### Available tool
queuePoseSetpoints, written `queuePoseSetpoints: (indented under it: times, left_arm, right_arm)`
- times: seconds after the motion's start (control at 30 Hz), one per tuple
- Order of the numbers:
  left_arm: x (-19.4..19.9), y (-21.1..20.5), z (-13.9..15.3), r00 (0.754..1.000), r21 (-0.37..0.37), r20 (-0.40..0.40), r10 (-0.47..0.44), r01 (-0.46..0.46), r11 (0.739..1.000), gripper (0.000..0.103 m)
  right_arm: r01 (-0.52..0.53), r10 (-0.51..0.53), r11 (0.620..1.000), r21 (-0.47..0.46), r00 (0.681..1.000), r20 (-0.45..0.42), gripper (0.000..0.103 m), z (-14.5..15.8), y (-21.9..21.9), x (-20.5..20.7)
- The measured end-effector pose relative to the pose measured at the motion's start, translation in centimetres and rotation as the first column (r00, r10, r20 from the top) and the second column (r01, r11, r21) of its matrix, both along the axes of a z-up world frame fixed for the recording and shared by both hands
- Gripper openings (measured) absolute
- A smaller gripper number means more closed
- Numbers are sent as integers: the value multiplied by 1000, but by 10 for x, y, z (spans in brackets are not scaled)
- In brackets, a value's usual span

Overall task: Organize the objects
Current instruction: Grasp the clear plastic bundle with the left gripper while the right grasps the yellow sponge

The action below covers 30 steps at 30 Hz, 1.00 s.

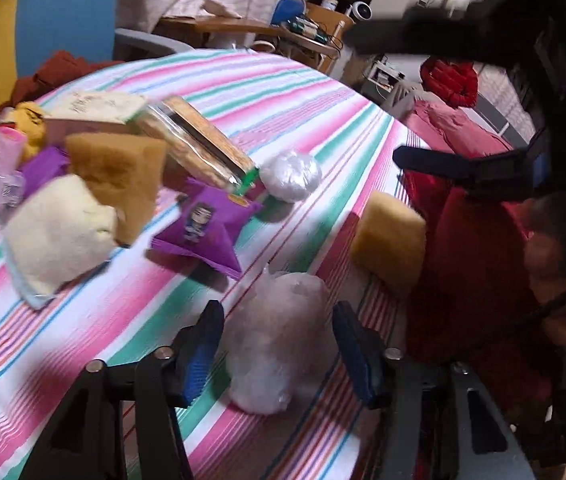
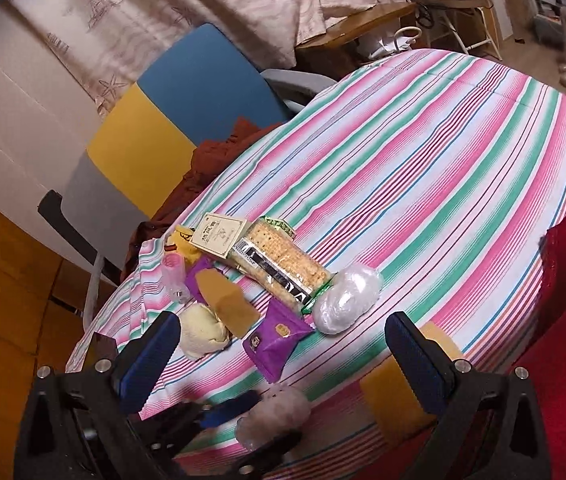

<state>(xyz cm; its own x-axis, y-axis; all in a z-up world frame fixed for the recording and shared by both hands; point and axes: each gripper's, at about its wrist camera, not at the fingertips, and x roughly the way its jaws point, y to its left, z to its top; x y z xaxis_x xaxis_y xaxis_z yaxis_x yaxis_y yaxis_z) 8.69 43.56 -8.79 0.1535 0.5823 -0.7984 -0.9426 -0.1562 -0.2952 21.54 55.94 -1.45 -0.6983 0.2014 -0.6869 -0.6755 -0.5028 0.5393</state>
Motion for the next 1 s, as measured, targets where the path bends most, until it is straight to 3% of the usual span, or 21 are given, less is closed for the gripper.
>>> queuePoseSetpoints:
  times: [0.1,0.3,0.37,0.43,0.53,0.67,0.77,0.83,0.9,0.93,0.97,1.0]
  left_arm:
    - [2,-1,-5,999,11,-37,-1,2,1000,38]
    - [1,-14,-8,998,29,-63,18,-17,999,36]
    - [-2,-22,-4,997,19,-68,34,-33,999,36]
    - [-9,-33,-3,996,18,-72,60,-59,998,36]
    - [-21,-50,-4,994,26,-46,102,-101,995,36]
    - [-30,-69,-6,988,48,-29,150,-149,988,36]
    - [-30,-71,-5,987,57,-30,156,-154,986,36]
    - [-30,-71,-6,987,58,-26,158,-157,986,36]
    - [-31,-73,-6,987,61,-21,162,-161,985,36]
    - [-31,-74,-6,986,62,-22,163,-162,985,36]
    - [-30,-75,-6,986,62,-23,166,-164,985,36]
    - [-30,-76,-6,985,61,-26,169,-167,984,36]
  right_arm:
    - [-11,11,1000,-21,1000,21,103,-4,3,-4]
    - [-40,43,997,-60,997,56,103,-10,7,-9]
    - [-87,97,992,-87,988,119,103,-12,11,-19]
    - [-156,162,987,-44,961,224,103,-7,15,-30]
    - [-294,272,956,1,884,380,103,0,17,-43]
    - [-412,377,907,-82,712,592,103,-24,17,-58]
    - [-450,409,883,-134,599,689,103,-45,15,-62]
    - [-471,431,867,-160,549,716,100,-53,14,-66]
    - [-496,429,854,-156,501,752,87,-57,11,-69]
    - [-510,435,843,-171,459,775,81,-63,8,-70]
    - [-517,434,836,-182,423,795,66,-70,5,-69]
    - [-520,429,835,-180,412,804,64,-72,5,-68]
